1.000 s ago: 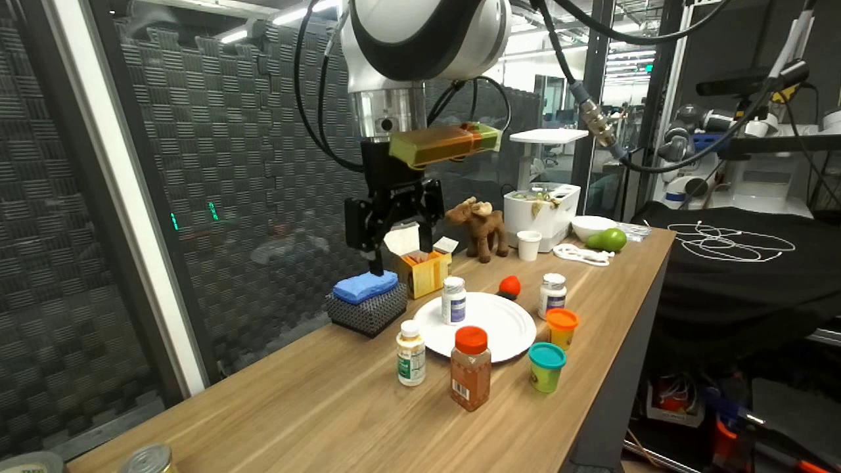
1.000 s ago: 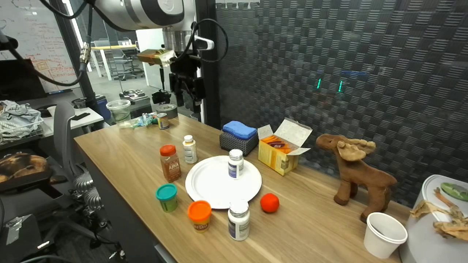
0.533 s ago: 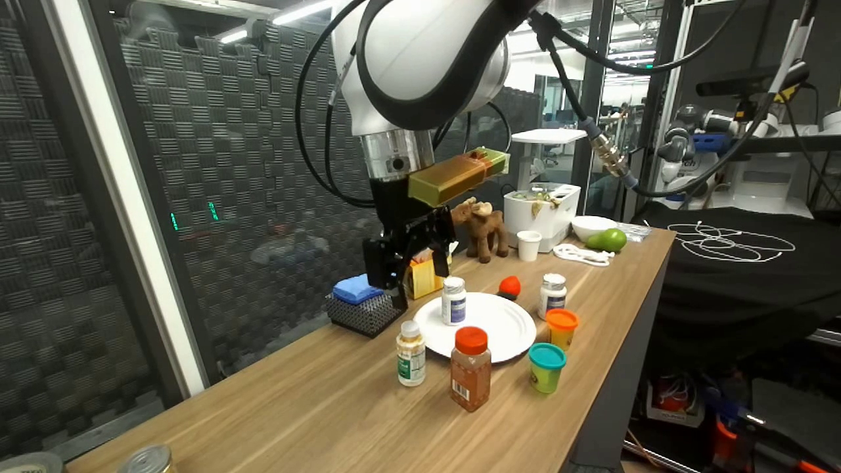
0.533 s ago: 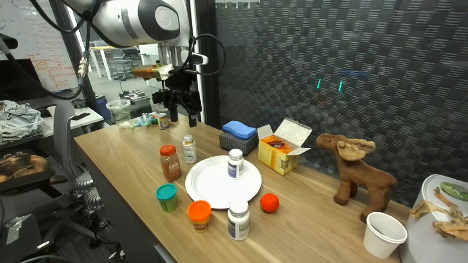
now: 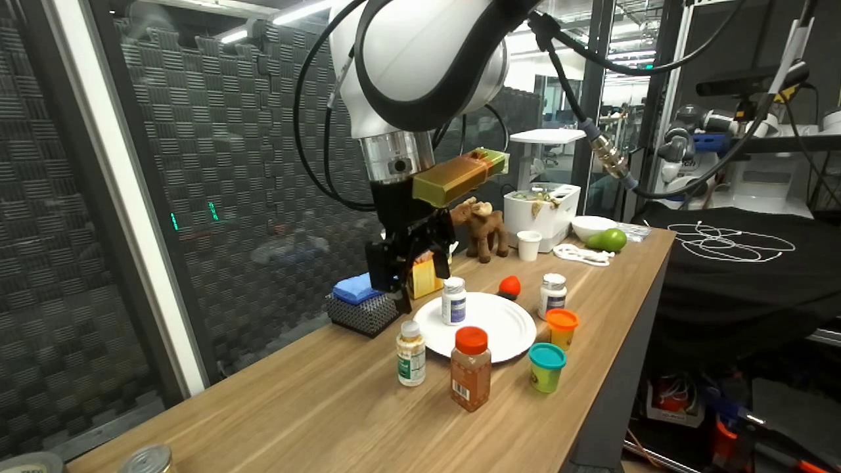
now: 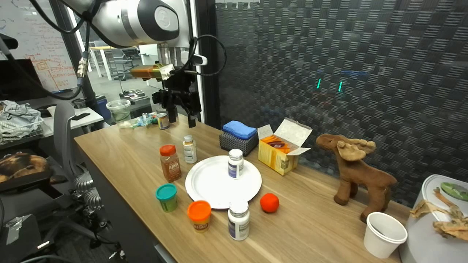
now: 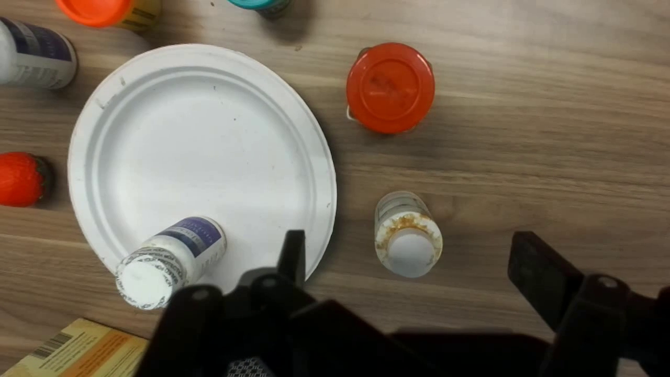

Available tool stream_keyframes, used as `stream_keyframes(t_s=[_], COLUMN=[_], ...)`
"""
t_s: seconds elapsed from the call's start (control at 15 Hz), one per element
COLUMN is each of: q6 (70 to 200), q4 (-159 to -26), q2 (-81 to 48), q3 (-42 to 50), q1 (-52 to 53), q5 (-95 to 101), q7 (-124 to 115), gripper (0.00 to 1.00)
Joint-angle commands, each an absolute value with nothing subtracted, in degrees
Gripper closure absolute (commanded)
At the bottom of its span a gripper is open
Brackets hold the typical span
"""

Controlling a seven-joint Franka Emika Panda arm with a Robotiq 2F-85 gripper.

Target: Put the objects surrounding the plate on to the plate.

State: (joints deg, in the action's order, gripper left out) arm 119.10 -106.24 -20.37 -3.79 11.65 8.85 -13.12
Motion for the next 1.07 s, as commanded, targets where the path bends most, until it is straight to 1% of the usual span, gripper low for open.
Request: stream_keyframes(t_s=[0.0,0.87,0.93,1.0], q6=[121.66,123.19,123.08,122.86], q4=[-106.26,-101.63,-101.01,-100.32], q2=[-21.13,-27.88,-28.35,-28.96], q3=[-4.23,-4.46,-4.52,-4.56], q1=[11.17,10.07,10.0,9.93], q5=[8.76,7.94,7.8,7.64], q7=[-11.91,-4.81,-4.23,-3.7], gripper=[0.0,0.01,0.18,0.26])
